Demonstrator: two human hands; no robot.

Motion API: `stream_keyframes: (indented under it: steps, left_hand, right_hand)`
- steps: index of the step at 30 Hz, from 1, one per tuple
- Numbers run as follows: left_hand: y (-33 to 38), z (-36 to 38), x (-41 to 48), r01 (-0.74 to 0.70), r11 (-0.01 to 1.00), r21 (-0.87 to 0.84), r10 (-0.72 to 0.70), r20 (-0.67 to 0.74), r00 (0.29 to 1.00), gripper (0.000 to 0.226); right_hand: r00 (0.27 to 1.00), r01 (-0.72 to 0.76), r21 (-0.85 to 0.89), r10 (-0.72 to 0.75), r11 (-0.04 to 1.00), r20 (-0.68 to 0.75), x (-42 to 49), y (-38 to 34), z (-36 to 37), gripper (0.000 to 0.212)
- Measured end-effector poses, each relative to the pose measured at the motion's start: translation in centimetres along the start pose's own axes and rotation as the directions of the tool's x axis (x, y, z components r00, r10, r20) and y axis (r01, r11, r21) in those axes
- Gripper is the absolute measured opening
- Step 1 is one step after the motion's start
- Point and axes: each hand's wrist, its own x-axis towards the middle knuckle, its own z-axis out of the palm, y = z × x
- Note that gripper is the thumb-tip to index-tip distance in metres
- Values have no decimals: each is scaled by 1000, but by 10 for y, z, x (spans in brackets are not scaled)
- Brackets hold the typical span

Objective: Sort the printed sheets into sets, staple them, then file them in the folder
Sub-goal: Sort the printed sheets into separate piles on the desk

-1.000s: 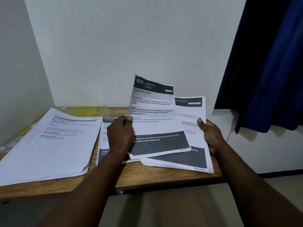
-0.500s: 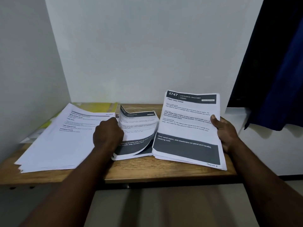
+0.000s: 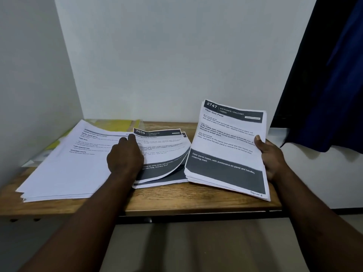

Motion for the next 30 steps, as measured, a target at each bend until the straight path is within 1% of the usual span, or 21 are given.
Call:
stream_keyframes:
  steps: [3,6,9,12,14,22,24,25,26,27,28,29,30]
  left_hand:
    - [2,1,-1,-17,993,115,12,44,999,26]
    - [4,2,-1,-42,970,239,24,79,997,28]
    - [5,1,-2,-86,951,296,66,80,995,27]
    - [4,1,-1,-116,947,301,95,82,992,25]
    - [3,2,-1,-130,945,299,114,70,991,23]
    - [7,3,-1,-146,958,248,138,50,989,22]
    - [14,-2,-3,-156,976,152,160,-16,987,20]
    - [19,-6,-4,-169,985,47,171,-61,983,20]
    - [26,-11,-6,-188,978,-92,180,-87,980,23]
    - [35,-17,-9,-201,944,-260,188,-73,979,27]
    - [45,-23,-12,-183,882,-434,201,-6,980,33]
    - [55,-29,-16,-124,791,-600,222,92,971,39]
    - [66,-33,-20,-30,685,-728,245,192,950,44]
  right_hand:
    - [999,-26,33,25,999,23,3,0,-5,38]
    - [999,-45,60,43,997,29,5,1,-11,47]
    - [998,-57,59,56,997,27,5,0,-11,48]
    - [999,-48,49,48,998,7,5,0,-9,44]
    - [999,-30,22,31,999,-13,5,1,-5,37]
    - [1000,4,-20,-4,1000,-9,-2,0,2,21]
    - [1000,2,-23,-3,1000,-7,-1,0,2,21]
    - [1000,0,-27,0,1000,-4,-1,0,2,22]
    - [1000,0,-34,0,999,0,0,0,2,22]
    - [1000,0,-42,1,999,6,-1,0,2,22]
    - [1000,0,-49,0,999,10,-1,0,3,21]
    - [1000,0,-53,1,999,16,-1,0,4,21]
    - [1000,2,-59,-1,998,21,-1,0,4,22]
